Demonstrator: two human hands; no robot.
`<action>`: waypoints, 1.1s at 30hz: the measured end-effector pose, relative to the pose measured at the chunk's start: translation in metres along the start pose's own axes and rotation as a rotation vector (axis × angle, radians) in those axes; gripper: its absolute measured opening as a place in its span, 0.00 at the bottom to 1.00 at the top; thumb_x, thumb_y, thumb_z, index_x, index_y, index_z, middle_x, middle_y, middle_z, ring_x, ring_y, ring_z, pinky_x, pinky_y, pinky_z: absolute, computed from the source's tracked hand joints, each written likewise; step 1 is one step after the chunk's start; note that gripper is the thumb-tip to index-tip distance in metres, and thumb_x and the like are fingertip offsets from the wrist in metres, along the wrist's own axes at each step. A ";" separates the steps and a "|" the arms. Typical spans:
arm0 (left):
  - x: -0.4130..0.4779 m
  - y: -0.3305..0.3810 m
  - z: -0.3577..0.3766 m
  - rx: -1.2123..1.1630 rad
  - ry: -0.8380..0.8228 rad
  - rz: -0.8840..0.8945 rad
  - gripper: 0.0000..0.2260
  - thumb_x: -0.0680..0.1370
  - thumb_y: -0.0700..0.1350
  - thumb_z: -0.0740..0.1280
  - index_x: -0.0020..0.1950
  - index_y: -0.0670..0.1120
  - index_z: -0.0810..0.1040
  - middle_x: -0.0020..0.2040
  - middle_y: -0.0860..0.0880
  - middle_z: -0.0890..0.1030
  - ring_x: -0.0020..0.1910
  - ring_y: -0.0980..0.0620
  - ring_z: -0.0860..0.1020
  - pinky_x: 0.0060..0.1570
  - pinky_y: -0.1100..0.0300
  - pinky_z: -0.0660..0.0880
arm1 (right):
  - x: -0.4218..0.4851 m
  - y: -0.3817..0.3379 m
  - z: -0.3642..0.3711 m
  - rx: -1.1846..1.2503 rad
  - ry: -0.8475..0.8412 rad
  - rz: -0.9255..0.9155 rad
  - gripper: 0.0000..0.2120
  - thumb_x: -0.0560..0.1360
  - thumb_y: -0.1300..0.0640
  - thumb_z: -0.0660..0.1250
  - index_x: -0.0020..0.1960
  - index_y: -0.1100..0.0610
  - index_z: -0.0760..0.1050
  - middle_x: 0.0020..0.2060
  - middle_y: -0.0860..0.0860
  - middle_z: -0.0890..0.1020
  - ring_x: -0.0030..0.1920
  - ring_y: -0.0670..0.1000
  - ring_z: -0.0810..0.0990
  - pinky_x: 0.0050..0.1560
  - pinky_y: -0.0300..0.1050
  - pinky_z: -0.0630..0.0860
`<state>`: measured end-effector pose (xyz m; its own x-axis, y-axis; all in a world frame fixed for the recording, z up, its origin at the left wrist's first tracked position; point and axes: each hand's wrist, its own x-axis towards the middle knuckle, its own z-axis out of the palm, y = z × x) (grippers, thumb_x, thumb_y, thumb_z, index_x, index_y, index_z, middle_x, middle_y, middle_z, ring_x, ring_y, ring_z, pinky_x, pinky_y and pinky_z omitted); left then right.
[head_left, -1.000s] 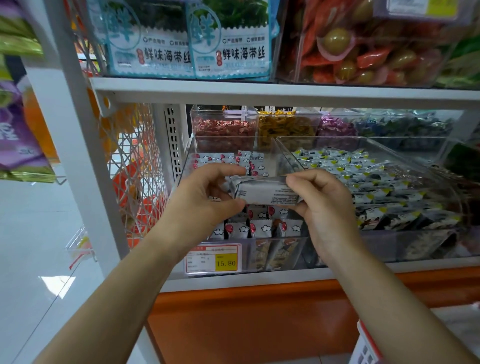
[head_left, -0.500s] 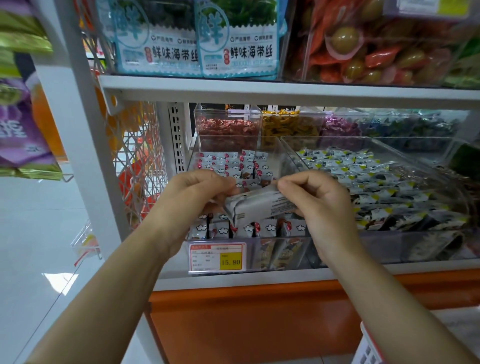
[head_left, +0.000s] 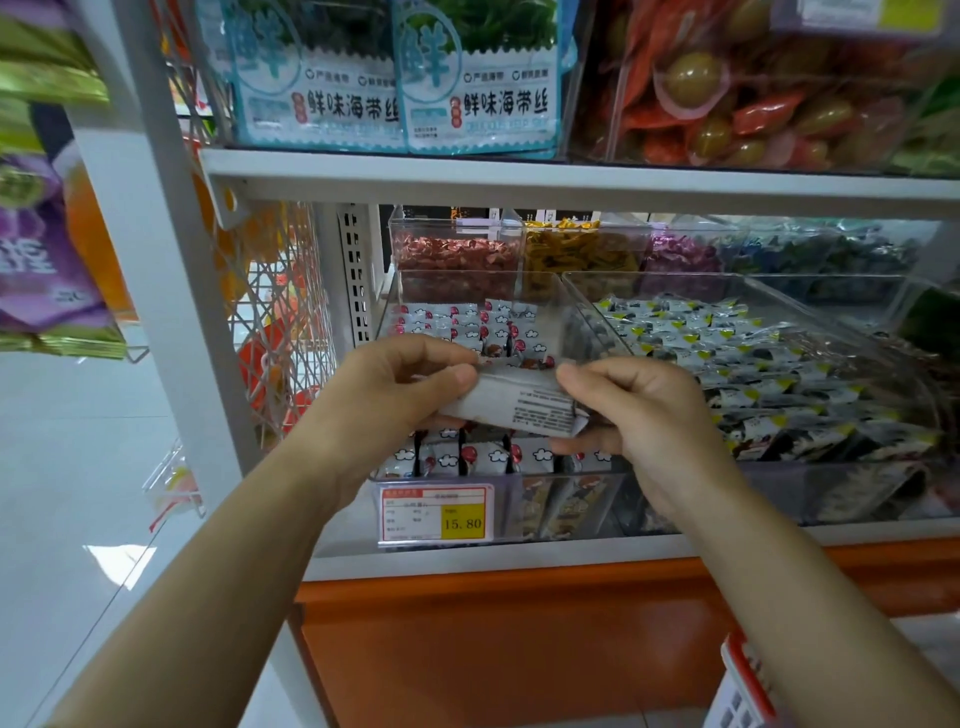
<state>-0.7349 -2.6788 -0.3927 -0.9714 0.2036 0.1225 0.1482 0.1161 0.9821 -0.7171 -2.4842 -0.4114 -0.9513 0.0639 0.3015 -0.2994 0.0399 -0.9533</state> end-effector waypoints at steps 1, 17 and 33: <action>0.001 -0.001 -0.002 0.005 -0.007 -0.003 0.05 0.74 0.39 0.67 0.47 0.46 0.82 0.49 0.43 0.82 0.45 0.49 0.81 0.45 0.63 0.79 | 0.001 -0.001 -0.002 0.005 -0.032 0.027 0.08 0.74 0.60 0.68 0.37 0.58 0.82 0.35 0.56 0.85 0.37 0.54 0.85 0.30 0.43 0.81; -0.001 0.002 -0.005 -0.092 -0.082 -0.127 0.08 0.57 0.45 0.73 0.35 0.46 0.85 0.41 0.45 0.84 0.40 0.52 0.81 0.33 0.66 0.77 | 0.002 -0.003 -0.011 0.067 -0.057 0.068 0.09 0.64 0.55 0.69 0.39 0.60 0.81 0.32 0.54 0.84 0.32 0.53 0.83 0.26 0.40 0.78; 0.004 -0.002 0.005 -0.108 0.153 -0.220 0.06 0.75 0.41 0.68 0.41 0.40 0.81 0.45 0.39 0.82 0.37 0.46 0.83 0.27 0.64 0.78 | 0.003 0.000 -0.021 -0.067 -0.276 -0.006 0.24 0.59 0.54 0.75 0.55 0.45 0.78 0.50 0.45 0.84 0.50 0.47 0.83 0.52 0.40 0.79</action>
<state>-0.7380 -2.6732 -0.3951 -0.9959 0.0348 -0.0835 -0.0823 0.0353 0.9960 -0.7181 -2.4632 -0.4097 -0.9361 -0.2098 0.2822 -0.3088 0.1063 -0.9452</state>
